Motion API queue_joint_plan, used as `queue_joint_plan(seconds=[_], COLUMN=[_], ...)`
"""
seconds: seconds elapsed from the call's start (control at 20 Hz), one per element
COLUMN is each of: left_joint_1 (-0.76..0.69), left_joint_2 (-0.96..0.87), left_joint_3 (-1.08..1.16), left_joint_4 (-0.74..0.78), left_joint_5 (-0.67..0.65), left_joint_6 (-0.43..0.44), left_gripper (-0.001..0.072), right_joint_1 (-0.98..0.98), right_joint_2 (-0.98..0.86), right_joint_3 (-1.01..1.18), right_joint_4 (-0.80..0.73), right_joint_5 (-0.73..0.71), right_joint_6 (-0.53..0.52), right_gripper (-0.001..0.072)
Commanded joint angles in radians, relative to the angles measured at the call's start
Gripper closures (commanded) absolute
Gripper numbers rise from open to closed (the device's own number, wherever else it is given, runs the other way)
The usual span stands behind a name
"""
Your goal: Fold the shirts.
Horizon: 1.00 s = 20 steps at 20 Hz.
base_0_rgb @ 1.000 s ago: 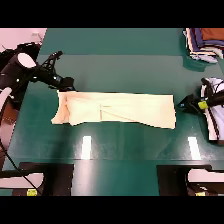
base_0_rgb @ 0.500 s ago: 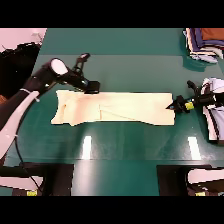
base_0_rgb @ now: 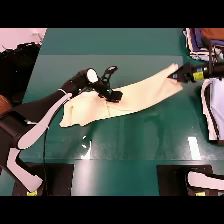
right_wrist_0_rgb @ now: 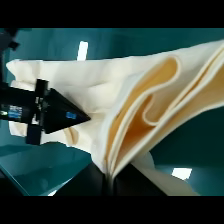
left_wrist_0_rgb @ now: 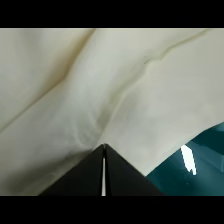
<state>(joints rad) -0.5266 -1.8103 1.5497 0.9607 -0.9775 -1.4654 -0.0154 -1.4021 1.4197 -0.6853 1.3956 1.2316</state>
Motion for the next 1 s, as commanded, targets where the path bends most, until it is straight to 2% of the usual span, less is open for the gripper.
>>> queue_joint_plan(seconds=[0.0, 0.4, 0.55, 0.7, 0.95], left_joint_1=[-0.022, -0.022, 0.014, 0.129, 0.397], left_joint_2=[-0.034, -0.034, -0.012, 0.098, 0.394], left_joint_3=[0.019, 0.019, 0.024, 0.024, 0.024], left_joint_4=[-0.026, -0.021, -0.018, 0.008, 0.223], left_joint_5=[0.025, 0.060, 0.026, -0.018, -0.087], left_joint_6=[0.000, 0.000, -0.001, -0.001, 0.000], left_gripper=[0.0681, 0.0682, 0.0682, 0.0682, 0.0682], right_joint_1=[0.098, 0.261, 0.331, 0.419, 0.662], right_joint_2=[0.018, -0.014, -0.066, -0.122, -0.233], right_joint_3=[0.135, 0.290, 0.359, 0.422, 0.470], right_joint_4=[0.013, 0.013, 0.013, 0.013, 0.017], right_joint_5=[0.000, -0.023, -0.019, -0.018, -0.143], right_joint_6=[0.052, 0.062, 0.062, 0.062, 0.062], right_gripper=[0.0698, 0.0698, 0.0697, 0.0697, 0.0697])
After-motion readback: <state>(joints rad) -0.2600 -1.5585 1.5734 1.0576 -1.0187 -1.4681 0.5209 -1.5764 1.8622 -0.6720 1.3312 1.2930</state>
